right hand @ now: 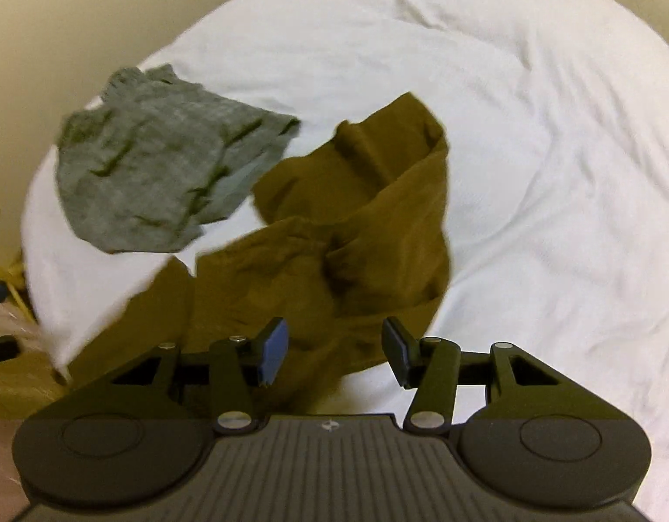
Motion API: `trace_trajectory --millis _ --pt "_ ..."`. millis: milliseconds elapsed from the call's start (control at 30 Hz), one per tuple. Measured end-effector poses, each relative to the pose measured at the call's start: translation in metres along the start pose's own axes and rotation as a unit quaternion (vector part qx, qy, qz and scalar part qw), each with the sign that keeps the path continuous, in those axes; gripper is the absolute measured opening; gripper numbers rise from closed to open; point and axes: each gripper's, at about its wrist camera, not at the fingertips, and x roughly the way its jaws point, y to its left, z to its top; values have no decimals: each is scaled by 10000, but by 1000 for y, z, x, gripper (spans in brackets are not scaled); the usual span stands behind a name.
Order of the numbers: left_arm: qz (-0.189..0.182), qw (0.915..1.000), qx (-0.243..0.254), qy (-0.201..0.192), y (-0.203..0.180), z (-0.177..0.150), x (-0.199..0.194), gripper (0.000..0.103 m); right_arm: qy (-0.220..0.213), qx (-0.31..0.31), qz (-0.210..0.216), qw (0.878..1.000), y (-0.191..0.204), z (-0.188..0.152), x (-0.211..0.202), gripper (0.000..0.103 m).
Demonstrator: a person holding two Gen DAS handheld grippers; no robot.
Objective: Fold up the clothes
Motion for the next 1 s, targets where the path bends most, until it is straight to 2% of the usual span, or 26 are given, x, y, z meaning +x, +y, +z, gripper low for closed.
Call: trace_trajectory --millis 167,300,333,367,467,600,633,667,733,833,933,1000 --pt "181 9994 206 206 15 -11 -1 44 129 469 497 9976 24 -31 -1 60" --pt "-113 9982 550 199 24 -5 3 48 229 766 616 9949 48 -59 2 65" --pt "-230 9969 715 213 25 -3 7 48 244 859 586 9943 56 -65 6 70" --pt "-336 9951 909 215 26 0 10 48 260 950 544 9937 64 -70 12 73" --pt "-528 9855 1605 119 26 12 13 50 291 1215 341 9916 82 -82 35 71" --pt "-748 9700 2312 -50 24 29 13 54 211 1793 -75 9835 78 -94 59 55" --pt "-816 9656 2465 -91 23 33 14 56 173 1932 -115 9809 73 -97 59 42" --pt "-878 9608 2625 -123 21 37 15 58 143 2028 -120 9790 68 -100 56 25" --pt "-978 9496 2973 -153 12 41 20 59 67 2084 -190 9778 59 -106 44 13" --pt "-1123 9303 3488 -197 -10 47 33 61 -178 2083 -385 9772 41 -117 7 11" --pt "-1303 9110 3902 -309 -40 55 48 63 -438 2331 -503 9702 13 -133 -38 11" --pt "-1458 8964 4164 -430 -65 62 58 63 -583 2563 -422 9639 -6 -144 -62 11"
